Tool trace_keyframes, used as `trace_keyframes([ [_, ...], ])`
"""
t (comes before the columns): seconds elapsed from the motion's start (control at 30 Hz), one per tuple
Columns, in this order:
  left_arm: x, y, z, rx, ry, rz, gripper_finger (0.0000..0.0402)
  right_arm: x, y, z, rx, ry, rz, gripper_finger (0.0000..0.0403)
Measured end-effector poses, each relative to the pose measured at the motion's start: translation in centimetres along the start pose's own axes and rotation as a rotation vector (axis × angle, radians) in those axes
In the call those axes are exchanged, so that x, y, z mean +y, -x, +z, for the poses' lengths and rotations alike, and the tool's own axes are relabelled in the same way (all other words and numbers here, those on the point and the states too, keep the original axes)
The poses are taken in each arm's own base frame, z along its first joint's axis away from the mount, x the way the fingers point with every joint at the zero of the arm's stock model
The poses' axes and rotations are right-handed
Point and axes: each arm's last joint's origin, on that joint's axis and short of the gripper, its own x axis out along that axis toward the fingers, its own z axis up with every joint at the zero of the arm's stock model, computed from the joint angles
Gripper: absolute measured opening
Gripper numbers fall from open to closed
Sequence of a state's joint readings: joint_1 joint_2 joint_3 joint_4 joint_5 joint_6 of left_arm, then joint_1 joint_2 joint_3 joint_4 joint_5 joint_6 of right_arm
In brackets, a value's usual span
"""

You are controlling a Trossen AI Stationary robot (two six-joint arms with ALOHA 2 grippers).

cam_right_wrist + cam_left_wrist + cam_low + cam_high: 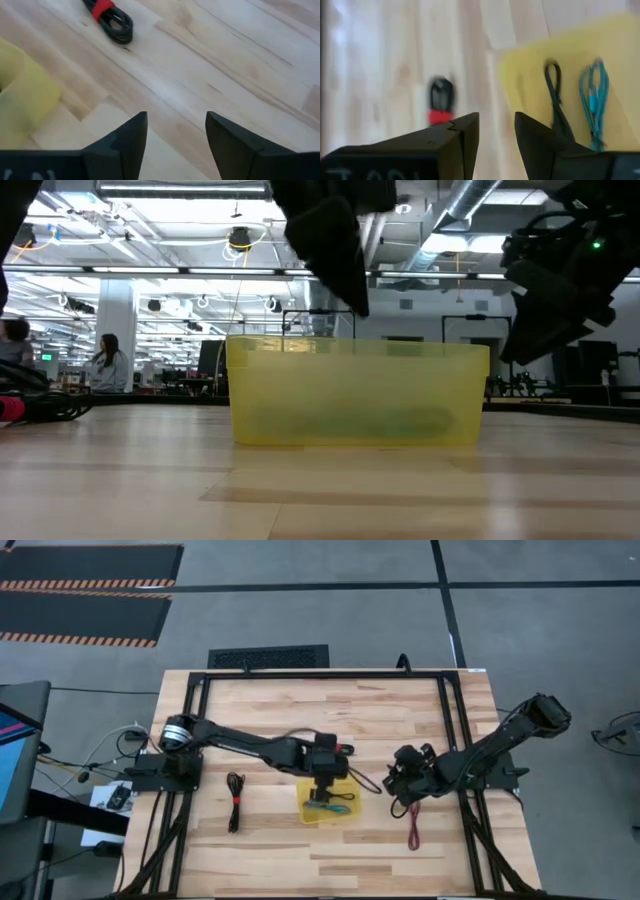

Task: Pick and place USB-C Cables
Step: Put the top black charger cable into the yellow bin

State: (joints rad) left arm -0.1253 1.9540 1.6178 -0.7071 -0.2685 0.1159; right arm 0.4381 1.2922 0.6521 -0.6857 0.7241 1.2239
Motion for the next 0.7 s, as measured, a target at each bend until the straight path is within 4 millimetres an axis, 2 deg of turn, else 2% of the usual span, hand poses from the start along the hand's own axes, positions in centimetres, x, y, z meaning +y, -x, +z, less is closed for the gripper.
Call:
trace_keyframes([
  [0.1, 2.4, 1.0, -0.2, -0.119, 0.002, 0.001, 0.0110, 0.0, 0.0, 0.0, 0.000, -0.008, 0.001, 0.0229],
  [0.17, 4.1, 0.8, -1.2, -0.192, -0.026, -0.073, 0.0110, 0.1, 0.0, 0.0, -0.003, -0.015, 0.010, 0.0227],
  [0.27, 6.1, -1.2, -3.3, -0.292, -0.033, -0.185, 0.0110, 0.3, 0.0, 0.1, -0.008, -0.027, 0.022, 0.0224],
  [0.4, 8.6, -4.4, -6.4, -0.333, 0.037, -0.109, 0.0110, 0.4, 0.0, 0.2, -0.012, -0.037, 0.032, 0.0225],
  [0.5, 9.7, -6.4, -9.0, -0.276, 0.106, -0.086, 0.0109, 0.5, 0.0, 0.2, -0.015, -0.045, 0.040, 0.0225],
  [0.7, 10.8, -7.3, -10.7, -0.255, 0.184, -0.079, 0.0109, 0.8, -0.2, 0.6, -0.036, -0.061, 0.061, 0.0225],
])
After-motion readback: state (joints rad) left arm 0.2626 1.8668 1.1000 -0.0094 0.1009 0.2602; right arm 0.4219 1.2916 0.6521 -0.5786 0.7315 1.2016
